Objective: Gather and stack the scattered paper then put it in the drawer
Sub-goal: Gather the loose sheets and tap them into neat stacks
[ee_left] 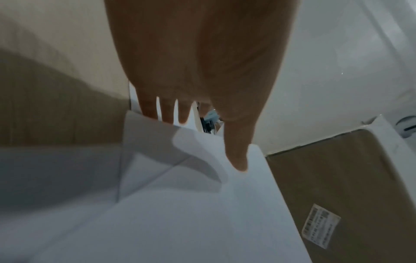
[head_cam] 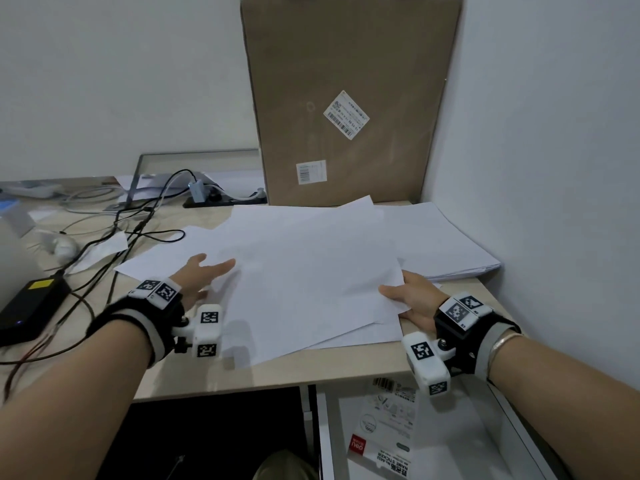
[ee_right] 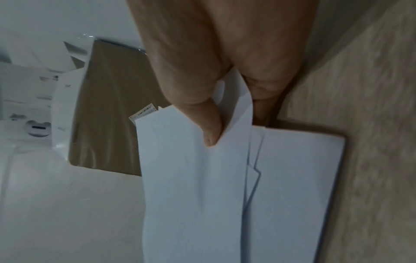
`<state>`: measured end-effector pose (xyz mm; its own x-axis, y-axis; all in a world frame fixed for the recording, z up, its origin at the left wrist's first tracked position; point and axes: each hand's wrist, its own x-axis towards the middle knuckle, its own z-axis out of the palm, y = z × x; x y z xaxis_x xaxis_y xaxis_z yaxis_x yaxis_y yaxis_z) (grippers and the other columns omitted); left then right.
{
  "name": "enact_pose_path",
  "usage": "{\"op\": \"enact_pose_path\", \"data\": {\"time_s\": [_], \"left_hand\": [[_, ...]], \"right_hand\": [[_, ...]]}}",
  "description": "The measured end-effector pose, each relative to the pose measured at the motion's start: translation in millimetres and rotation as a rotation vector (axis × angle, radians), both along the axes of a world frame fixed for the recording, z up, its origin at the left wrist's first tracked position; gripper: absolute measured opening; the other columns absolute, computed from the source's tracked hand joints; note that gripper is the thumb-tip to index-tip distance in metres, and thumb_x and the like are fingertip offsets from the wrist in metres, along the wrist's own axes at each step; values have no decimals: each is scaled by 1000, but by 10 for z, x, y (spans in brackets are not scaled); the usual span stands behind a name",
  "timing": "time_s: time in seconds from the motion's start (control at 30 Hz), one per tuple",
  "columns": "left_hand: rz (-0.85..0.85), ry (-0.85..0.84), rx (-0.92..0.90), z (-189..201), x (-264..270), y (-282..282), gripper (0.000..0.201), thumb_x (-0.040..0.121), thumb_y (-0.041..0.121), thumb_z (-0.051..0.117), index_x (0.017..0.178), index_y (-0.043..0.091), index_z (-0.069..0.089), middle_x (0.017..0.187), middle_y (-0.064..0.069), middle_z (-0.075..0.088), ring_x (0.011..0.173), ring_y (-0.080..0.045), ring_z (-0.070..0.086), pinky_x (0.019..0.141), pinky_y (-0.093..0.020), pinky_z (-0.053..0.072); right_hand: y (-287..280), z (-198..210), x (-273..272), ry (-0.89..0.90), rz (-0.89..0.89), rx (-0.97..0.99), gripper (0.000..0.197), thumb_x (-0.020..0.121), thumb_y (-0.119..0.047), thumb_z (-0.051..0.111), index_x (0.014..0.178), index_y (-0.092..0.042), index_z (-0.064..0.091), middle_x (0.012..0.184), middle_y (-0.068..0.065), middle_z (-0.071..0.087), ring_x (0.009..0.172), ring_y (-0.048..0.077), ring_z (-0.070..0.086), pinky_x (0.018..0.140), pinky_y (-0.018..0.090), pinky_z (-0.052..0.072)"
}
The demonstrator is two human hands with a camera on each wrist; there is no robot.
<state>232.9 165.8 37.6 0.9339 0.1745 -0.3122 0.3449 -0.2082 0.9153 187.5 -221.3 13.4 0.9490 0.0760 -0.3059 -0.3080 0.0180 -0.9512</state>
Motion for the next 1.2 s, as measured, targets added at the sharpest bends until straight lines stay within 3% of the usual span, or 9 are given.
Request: {"op": "enact_pose_path", "data": {"time_s": [0.1,0.2,0.33,0.47,0.57,0.67,0.77,0.97,1.2], "left_hand": [[-259,-33,-167,180,-196,-149,98,52,39,92,134,7,49,117,-11,68,97,-27,69,71,-34,56],[-171,-200,-190,327,-175,-240,45,80,11,72,121,-1,58,108,-21,70,69,-24,70,51,-32,55],[-84,-406,-319,604,-159,-266,44,81,-1,67,123,-4,58,118,-19,65,85,-24,69,71,-32,60],[-252,-361,-245,660,-270,-239,56,72,8,76,125,6,59,121,-11,67,107,-28,65,84,-37,56],[-261,-351,-232,570,-331,-214,49,72,15,78,118,15,62,117,-5,69,107,-21,66,84,-35,52],[-278,-369,-248,519,-371,-230,78,41,38,92,111,17,65,111,-1,72,101,-17,69,81,-32,52],[-264,-404,-305,493,-396,-239,91,34,44,94,114,13,64,113,-5,71,102,-22,69,76,-30,55],[-321,-403,-306,508,-400,-441,95,42,44,93,125,12,59,118,-8,69,107,-25,66,82,-37,56],[-315,-333,-354,396,-437,-372,86,52,37,90,129,15,57,123,-8,66,112,-28,63,95,-50,49]], "right_hand": [[32,155,-35,-91,-44,-43,19,92,-6,59,107,-16,63,113,8,68,101,27,66,83,43,54],[56,363,-17,-225,-109,-64,13,92,-10,59,102,-19,63,105,4,70,92,20,67,72,34,53],[84,641,35,-331,-82,-32,25,87,-16,67,112,-17,65,113,7,71,108,28,65,95,48,50],[91,752,-5,-345,-2,-35,33,83,-15,70,115,-10,65,111,10,71,103,27,68,94,40,52],[89,734,-21,-318,32,-43,40,80,-20,73,118,-10,64,110,9,72,102,28,68,91,41,53],[106,736,-36,-285,11,18,45,76,-23,75,117,-9,65,110,10,72,103,30,67,93,46,51],[134,713,-45,-267,-28,94,60,65,-28,82,119,-10,64,112,10,71,105,30,67,91,46,52],[353,669,-74,-267,-45,109,38,72,-23,77,108,-13,68,108,11,72,102,31,67,92,47,52],[285,672,-76,-286,-123,92,22,81,-14,72,102,-15,68,101,7,73,92,25,67,73,33,53]]}}
